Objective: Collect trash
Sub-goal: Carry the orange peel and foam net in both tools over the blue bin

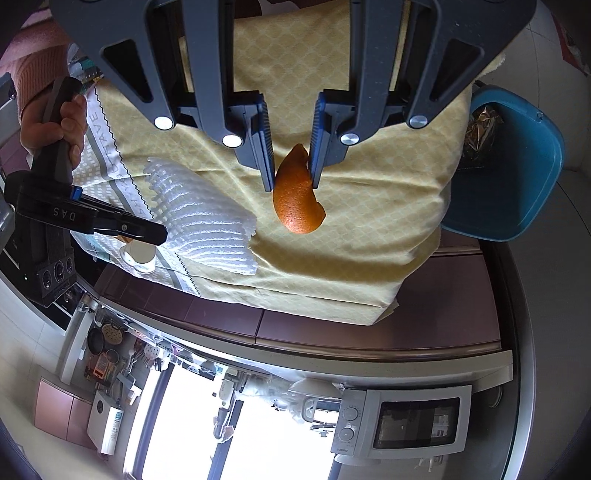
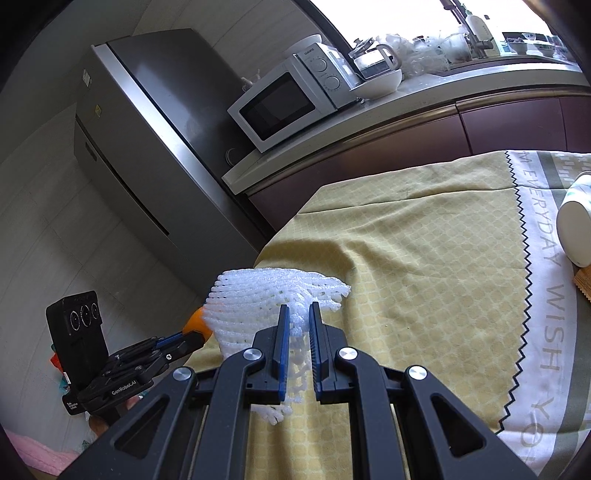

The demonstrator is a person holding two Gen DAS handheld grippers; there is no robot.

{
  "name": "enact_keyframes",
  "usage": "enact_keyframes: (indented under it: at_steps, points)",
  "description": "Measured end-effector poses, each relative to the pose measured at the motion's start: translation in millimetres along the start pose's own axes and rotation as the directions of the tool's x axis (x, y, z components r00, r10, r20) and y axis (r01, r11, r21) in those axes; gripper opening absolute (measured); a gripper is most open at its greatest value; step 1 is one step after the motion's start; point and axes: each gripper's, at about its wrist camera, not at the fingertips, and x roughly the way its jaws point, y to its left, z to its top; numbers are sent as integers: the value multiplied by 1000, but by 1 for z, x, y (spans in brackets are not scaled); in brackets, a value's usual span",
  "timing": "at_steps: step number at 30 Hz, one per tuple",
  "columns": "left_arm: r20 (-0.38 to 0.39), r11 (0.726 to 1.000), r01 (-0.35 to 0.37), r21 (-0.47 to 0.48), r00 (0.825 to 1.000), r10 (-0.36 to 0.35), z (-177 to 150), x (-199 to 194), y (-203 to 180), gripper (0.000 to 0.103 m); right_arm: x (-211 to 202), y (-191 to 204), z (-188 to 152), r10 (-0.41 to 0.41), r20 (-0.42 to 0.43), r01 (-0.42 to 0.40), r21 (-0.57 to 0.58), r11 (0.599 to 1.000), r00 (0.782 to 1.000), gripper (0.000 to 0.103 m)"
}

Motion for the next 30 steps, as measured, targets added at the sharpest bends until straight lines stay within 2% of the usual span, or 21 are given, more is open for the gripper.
enact_keyframes:
  at_steps: [17, 30]
  points:
    - [35, 996, -68, -64, 997, 70, -4, -28, 40, 19, 30, 26, 4, 53, -40, -54, -31, 998, 998, 9]
    - [74, 978, -147, -149, 985, 159, -7, -54, 82, 19, 60, 61, 9, 92, -83, -99, -92, 991, 992, 9]
